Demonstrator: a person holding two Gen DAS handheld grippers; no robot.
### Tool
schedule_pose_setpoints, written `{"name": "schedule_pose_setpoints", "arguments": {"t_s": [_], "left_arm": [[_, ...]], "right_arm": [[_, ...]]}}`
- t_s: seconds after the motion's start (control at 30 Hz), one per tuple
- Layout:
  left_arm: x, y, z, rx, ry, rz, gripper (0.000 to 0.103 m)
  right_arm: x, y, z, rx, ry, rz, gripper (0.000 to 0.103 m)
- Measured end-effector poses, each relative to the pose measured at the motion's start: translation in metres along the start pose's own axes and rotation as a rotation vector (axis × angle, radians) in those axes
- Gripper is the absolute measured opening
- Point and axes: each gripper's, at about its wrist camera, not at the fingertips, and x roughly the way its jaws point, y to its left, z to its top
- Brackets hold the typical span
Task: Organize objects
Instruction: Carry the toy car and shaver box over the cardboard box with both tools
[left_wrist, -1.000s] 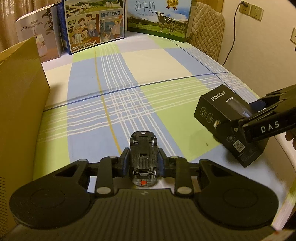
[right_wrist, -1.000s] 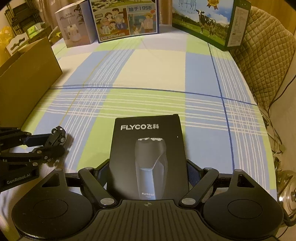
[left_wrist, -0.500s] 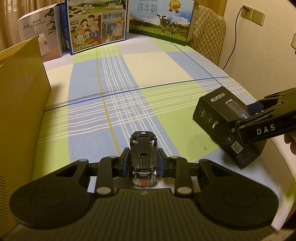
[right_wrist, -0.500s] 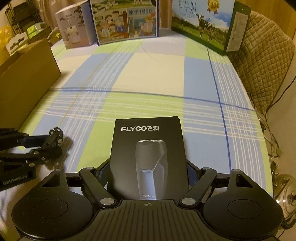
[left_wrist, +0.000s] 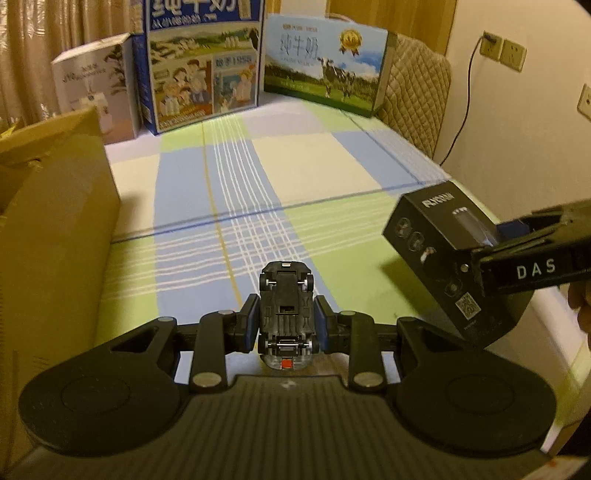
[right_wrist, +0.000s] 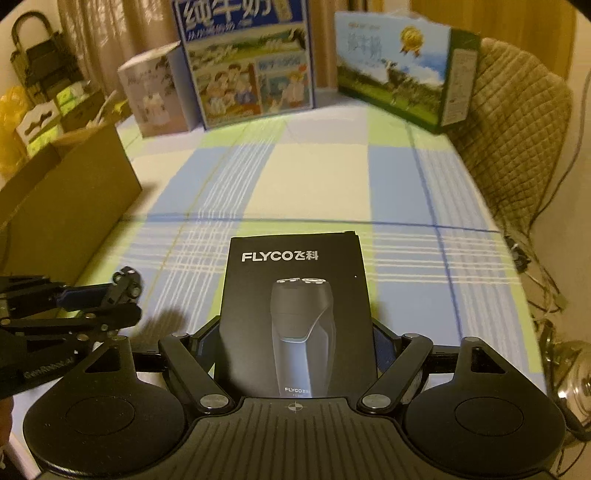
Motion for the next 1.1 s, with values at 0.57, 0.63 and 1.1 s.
{"name": "schedule_pose_setpoints", "arguments": {"t_s": [0.57,0.63,1.1], "left_arm": [[-0.129,-0.003,-0.007,-0.027,-0.100,0.069,0.026],[-0.140,-0.001,-0.010,-0.032,-0.106,0.075,0.026],[-0.193,0.018,-0.033,-0.066,-0.140,0.117,0.026]], "right_arm": [[-0.103,0.074,-0.032,0.048,-0.109,0.067,0.076],[-0.112,0.081,-0.034,0.044,-0.118,0.070,0.076],[-0.144,0.121,-0.040,0.033,-0.155,0.105,0.076]]}}
